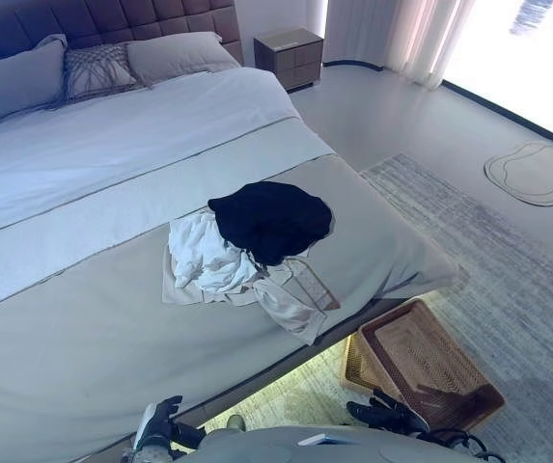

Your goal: Pick up the clothes from the bed and place them into the basket

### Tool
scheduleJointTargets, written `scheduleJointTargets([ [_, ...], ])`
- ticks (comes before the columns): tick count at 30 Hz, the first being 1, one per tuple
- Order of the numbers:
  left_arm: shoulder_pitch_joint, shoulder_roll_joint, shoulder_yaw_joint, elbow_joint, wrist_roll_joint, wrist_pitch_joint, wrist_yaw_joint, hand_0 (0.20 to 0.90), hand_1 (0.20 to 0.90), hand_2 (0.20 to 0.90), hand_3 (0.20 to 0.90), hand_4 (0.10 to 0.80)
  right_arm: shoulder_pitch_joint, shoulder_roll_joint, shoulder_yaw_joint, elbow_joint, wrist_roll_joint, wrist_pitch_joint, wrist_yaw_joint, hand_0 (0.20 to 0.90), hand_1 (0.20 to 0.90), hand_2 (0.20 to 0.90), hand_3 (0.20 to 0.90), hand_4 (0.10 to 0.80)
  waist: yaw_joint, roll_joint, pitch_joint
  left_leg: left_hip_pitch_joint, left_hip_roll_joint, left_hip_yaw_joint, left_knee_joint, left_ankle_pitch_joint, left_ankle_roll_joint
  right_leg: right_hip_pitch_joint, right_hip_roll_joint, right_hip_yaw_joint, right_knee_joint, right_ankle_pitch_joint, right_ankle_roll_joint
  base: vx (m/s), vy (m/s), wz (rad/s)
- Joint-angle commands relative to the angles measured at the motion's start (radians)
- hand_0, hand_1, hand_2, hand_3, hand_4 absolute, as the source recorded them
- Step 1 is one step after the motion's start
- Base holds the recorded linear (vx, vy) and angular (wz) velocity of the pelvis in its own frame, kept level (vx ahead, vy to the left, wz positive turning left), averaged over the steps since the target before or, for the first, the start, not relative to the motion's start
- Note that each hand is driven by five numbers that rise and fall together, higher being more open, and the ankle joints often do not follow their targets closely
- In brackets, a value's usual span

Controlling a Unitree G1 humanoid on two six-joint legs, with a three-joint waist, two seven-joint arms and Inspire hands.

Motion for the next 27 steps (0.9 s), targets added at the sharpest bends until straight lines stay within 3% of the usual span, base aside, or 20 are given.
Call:
scheduleJointTargets([
  [1,-0.050,-0.008,-0.030,0.006,-0.020,-0.039,-0.022,0.900,0.900,0.900,0.900,0.800,-0.069,0.000,0.004,-0.009,-0.003,-0.076,-0.015,0.900,0.900,0.900,0.900,0.800,0.006,0.000,0.027,0.020,-0.045,0.026,0.016,-0.096,0.045,-0.037,0.015,-0.009,0.070,-0.044,0.002,0.000,0.000,0.00],
  [4,-0.051,-0.009,-0.027,0.010,-0.040,-0.060,-0.013,0.900,0.900,0.900,0.900,0.800,-0.068,-0.001,0.002,-0.010,0.000,-0.077,-0.016,0.900,0.900,0.900,0.900,0.800,0.004,0.002,0.026,0.020,-0.044,0.027,0.013,-0.095,0.044,-0.036,0.017,-0.007,0.065,-0.043,0.002,0.000,0.000,0.00],
  [12,-0.044,-0.017,-0.017,0.019,-0.089,-0.038,-0.170,0.900,0.900,0.900,0.900,0.800,-0.062,0.002,0.002,-0.001,-0.021,-0.046,0.030,0.900,0.900,0.900,0.900,0.800,0.005,0.002,0.020,0.021,-0.043,0.030,0.010,-0.095,0.041,-0.031,0.016,-0.013,0.060,-0.042,0.003,0.000,0.000,0.00],
  [20,-0.054,-0.008,-0.017,0.005,-0.042,-0.047,-0.086,0.900,0.900,0.900,0.900,0.800,-0.076,-0.007,0.023,-0.014,-0.080,-0.070,0.052,0.900,0.900,0.900,0.900,0.800,0.017,-0.004,0.025,0.021,-0.042,0.023,0.012,-0.093,0.041,-0.026,0.016,-0.018,0.059,-0.040,0.003,0.000,0.000,0.00],
  [24,-0.052,0.013,-0.038,-0.009,-0.013,-0.015,-0.172,0.900,0.900,0.900,0.900,0.800,-0.101,-0.029,0.050,-0.101,0.039,-0.075,0.125,0.900,0.900,0.900,0.900,0.800,0.027,-0.018,0.026,0.018,-0.040,0.018,0.014,-0.090,0.039,-0.024,0.018,-0.021,0.059,-0.039,0.002,0.004,-0.047,0.03],
  [27,-0.049,0.024,-0.046,-0.035,-0.029,-0.012,-0.196,0.900,0.900,0.900,0.900,0.800,-0.117,-0.049,0.050,-0.213,0.080,-0.087,0.111,0.900,0.900,0.900,0.900,0.800,0.030,-0.023,0.024,0.019,-0.038,0.019,0.013,-0.091,0.039,-0.023,0.018,-0.023,0.057,-0.039,0.002,0.003,-0.012,0.01],
])
